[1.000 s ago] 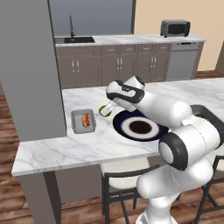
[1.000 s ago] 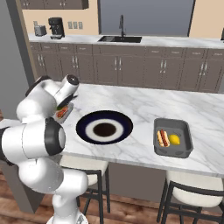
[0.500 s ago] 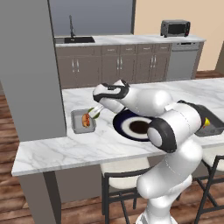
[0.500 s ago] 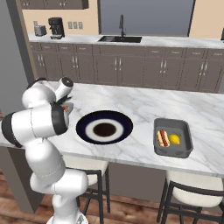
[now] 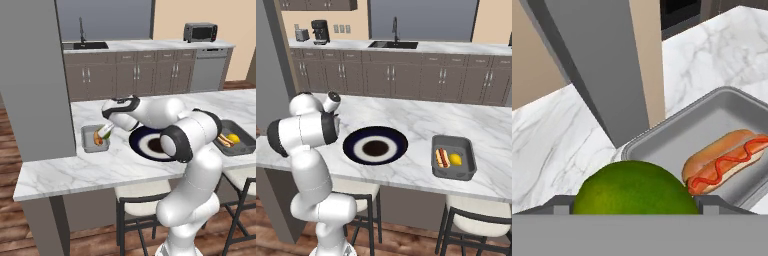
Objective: Place one cooked food and one vegetable from the large plate to each tupperware container.
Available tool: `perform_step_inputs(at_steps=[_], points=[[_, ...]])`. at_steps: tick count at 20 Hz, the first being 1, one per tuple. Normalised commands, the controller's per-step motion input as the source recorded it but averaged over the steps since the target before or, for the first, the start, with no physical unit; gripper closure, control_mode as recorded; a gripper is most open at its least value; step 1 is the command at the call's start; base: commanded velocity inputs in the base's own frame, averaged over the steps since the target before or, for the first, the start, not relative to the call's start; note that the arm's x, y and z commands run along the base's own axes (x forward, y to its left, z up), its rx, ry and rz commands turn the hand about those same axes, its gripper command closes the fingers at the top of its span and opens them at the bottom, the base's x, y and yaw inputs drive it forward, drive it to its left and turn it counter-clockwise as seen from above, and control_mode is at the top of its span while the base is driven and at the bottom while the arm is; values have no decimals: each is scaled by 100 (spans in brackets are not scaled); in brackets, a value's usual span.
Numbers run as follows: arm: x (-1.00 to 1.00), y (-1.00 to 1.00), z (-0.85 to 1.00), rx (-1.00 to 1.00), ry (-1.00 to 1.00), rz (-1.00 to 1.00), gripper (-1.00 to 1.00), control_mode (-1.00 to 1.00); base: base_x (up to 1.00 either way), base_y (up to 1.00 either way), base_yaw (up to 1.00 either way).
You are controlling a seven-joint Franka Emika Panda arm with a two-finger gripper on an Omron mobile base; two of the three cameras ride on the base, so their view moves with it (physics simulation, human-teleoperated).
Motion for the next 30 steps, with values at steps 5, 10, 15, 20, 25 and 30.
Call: perform_step_inputs(at_steps=[5,10,15,20,25,30], points=[[30,0,-36,0,0,2,100,-100,0,0,0],[34,23,-16,0,0,1,100,-100,0,0,0],[37,20,-6,0,0,0,100,-100,0,0,0],[37,8,-17,0,0,1,100,-100,0,0,0],[33,21,-48,0,1,0,100,-100,0,0,0],[31,16,-43,0,2,0,100,-100,0,0,0]])
